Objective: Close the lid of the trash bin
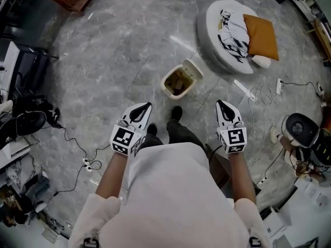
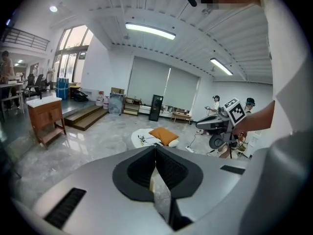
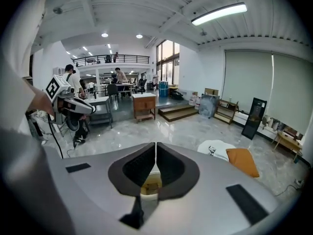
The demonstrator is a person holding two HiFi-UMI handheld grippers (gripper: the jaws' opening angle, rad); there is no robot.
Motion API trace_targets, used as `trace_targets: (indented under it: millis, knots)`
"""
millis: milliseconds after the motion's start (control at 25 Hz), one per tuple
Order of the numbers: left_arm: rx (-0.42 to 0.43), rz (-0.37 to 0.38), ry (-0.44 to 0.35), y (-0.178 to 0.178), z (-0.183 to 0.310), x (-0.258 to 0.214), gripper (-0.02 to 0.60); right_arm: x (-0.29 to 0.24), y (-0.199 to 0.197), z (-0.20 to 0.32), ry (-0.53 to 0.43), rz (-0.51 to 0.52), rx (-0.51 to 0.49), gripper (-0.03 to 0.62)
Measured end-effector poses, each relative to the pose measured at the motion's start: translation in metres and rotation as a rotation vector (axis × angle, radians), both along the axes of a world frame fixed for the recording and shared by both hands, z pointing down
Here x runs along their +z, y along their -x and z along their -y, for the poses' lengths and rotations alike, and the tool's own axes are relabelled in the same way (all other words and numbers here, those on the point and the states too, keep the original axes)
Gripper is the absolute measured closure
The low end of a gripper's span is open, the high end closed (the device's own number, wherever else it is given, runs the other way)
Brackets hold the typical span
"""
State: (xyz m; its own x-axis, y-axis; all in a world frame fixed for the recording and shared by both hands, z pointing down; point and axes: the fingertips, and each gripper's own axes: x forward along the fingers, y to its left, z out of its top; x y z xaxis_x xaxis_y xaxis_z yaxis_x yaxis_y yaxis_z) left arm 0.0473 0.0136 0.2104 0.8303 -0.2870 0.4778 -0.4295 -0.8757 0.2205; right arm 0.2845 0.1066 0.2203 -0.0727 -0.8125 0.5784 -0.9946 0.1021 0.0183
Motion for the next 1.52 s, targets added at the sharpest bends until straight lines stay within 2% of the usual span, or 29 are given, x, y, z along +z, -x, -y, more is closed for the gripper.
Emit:
trace_targets:
  millis: [120,280,640,880,1200,1280,1400,1520]
  knots:
    - [-0.026,0.022,0.027,-0.013,0.009,0.013,0.565,0.021,-0.014,0.018,0.034,0.018,-0.042,0.563]
    - [-0.052,0.041,0.031,-0.023,-0.005,0.019,0.565,0.043,-0.024,0.020,0.052,0.037,-0.090,0.563]
    - [-0.063,0.088,0.081,-0.037,-0.003,0.049,0.565,0.101,-0.038,0.051,0.141,0.085,-0.161,0.562]
    - [-0.047,0.115,0.086,-0.045,0.006,0.073,0.565,0.145,-0.045,0.070,0.205,0.125,-0.155,0.562]
    - [-0.038,0.118,0.134,-0.053,0.012,0.113,0.565,0.208,-0.047,0.093,0.276,0.161,-0.156,0.560]
    - [-0.037,0.123,0.140,-0.053,0.012,0.123,0.565,0.226,-0.047,0.096,0.304,0.172,-0.154,0.537]
    - [-0.048,0.127,0.151,-0.053,0.012,0.138,0.565,0.251,-0.050,0.101,0.344,0.176,-0.155,0.469]
    - [-0.065,0.125,0.165,-0.053,0.012,0.151,0.565,0.274,-0.052,0.106,0.375,0.178,-0.163,0.446]
